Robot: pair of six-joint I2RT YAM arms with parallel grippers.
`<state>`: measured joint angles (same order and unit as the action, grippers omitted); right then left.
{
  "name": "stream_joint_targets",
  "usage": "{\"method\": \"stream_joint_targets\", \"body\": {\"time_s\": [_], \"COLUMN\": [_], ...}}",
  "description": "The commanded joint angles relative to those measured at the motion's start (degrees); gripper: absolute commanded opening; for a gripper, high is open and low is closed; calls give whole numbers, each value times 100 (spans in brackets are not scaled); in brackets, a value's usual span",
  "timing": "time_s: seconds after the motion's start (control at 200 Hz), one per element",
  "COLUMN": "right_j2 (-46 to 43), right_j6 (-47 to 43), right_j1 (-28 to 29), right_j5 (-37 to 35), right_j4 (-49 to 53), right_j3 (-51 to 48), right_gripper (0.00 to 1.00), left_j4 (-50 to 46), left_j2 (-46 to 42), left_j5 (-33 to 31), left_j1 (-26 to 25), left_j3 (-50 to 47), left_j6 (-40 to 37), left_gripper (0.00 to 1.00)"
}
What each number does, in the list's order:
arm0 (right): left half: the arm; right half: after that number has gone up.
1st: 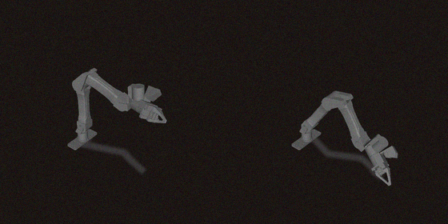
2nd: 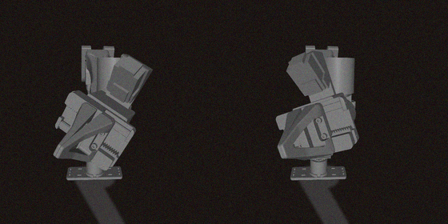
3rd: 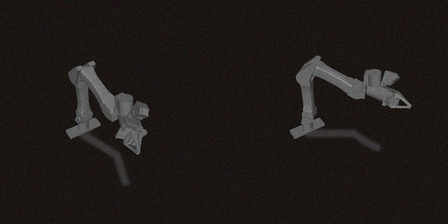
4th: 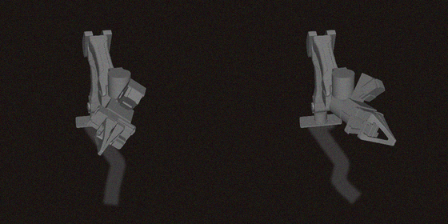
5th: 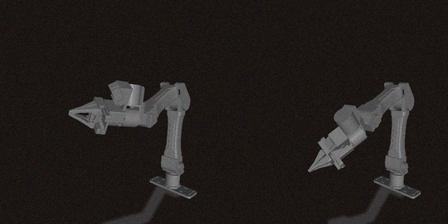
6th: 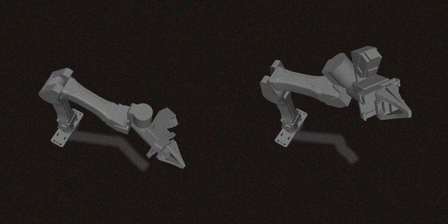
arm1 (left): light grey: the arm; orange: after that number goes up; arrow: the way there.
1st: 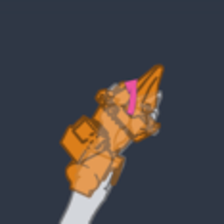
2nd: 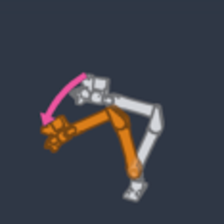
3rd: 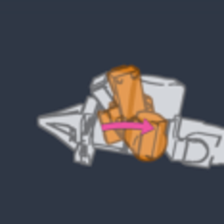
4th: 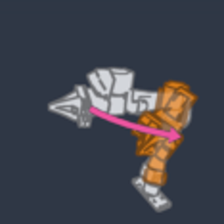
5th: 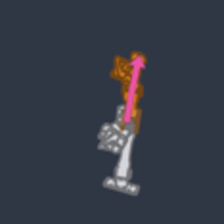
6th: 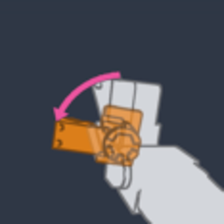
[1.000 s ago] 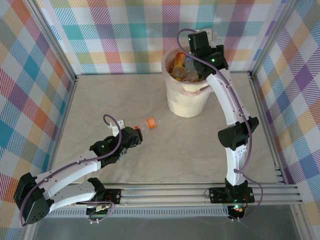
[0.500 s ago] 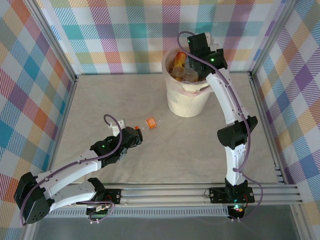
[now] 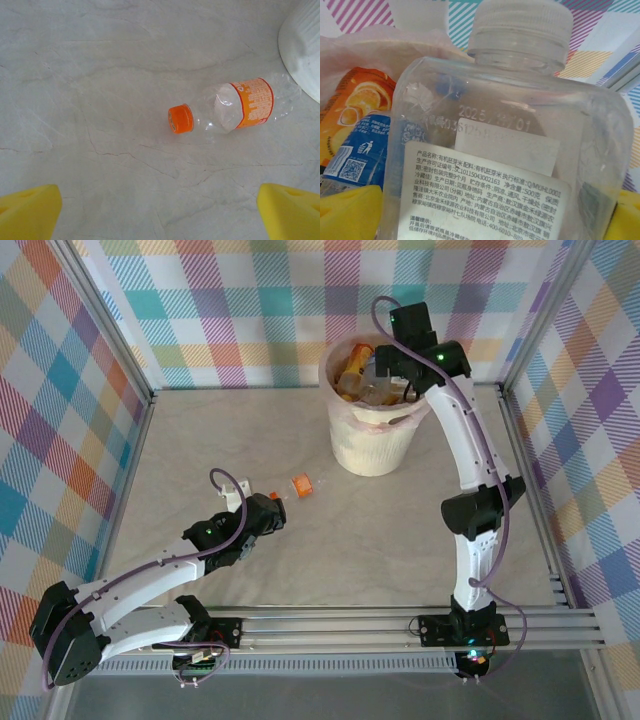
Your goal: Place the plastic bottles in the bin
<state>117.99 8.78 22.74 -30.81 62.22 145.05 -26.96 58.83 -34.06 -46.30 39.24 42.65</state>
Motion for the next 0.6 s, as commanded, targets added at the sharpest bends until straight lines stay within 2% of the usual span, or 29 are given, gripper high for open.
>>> {"method": "stream_joint_targets", "body": {"time_s": [0.0,0.175,0.42,0.545,0.6], "right_j2": [-257,-387,-733,-726,-687], "right_j6": [247,265,330,396,470], "right_j1": [-63,-94,-105,-139,-163], "right_j5": [404,459,539,117,-192], "right_j4": [124,150,-25,-17,58], "right_j3": [81,30,-514,-541,-444], "right_gripper": [100,100,85,85,92], "left_j4": [-11,0,15,15,5], "left_j2": [14,30,67,61,67], "left_j5": [-66,-62,-34,-29,-29], "left_j1": [76,77,78,77,75], "left_j3": [12,6,36,55,65], "left_j6": [46,41,46,35,25], "left_gripper": [100,100,100,100,100]}}
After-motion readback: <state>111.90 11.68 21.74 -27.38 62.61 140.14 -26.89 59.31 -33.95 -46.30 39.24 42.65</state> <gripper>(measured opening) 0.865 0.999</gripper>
